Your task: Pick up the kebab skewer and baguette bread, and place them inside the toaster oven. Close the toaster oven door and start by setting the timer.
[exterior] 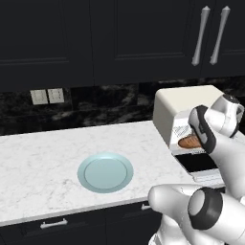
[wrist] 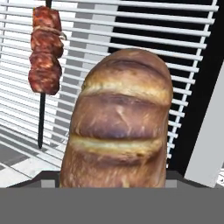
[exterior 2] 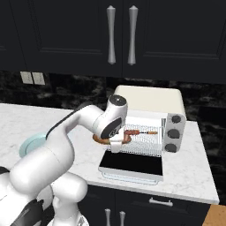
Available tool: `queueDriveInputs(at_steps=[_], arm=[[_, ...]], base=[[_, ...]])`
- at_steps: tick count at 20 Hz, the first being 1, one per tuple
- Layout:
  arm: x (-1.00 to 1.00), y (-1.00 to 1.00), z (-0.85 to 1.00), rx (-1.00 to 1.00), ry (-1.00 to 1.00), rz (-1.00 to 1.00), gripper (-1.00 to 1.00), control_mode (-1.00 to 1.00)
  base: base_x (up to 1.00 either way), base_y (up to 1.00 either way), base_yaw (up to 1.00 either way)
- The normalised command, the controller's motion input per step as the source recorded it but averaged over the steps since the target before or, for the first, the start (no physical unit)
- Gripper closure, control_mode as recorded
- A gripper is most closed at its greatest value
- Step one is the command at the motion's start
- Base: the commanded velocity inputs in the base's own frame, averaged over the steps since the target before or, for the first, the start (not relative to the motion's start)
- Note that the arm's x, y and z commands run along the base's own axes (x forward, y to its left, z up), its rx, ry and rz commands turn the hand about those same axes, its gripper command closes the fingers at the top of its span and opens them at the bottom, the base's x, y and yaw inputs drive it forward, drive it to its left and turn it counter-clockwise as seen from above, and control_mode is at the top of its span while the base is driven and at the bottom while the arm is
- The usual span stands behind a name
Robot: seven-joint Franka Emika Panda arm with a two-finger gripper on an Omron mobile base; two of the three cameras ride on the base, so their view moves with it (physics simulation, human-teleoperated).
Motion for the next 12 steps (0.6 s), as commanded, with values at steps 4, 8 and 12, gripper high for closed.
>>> queueDriveInputs(at_steps=[4, 8, 12], arm=[[0.26, -0.59, 0.0, -0.03, 0.0, 0.0, 1.0, -1.0], [0.15, -0.41, 0.0, -0.02, 0.0, 0.0, 1.0, -1.0], [0.09, -0.14, 0.0, -0.01, 0.0, -0.02, 1.0, -1.0]], base=[[0.0, 0.0, 0.0], [0.0, 0.0, 0.0], [0.0, 0.0, 0.0]])
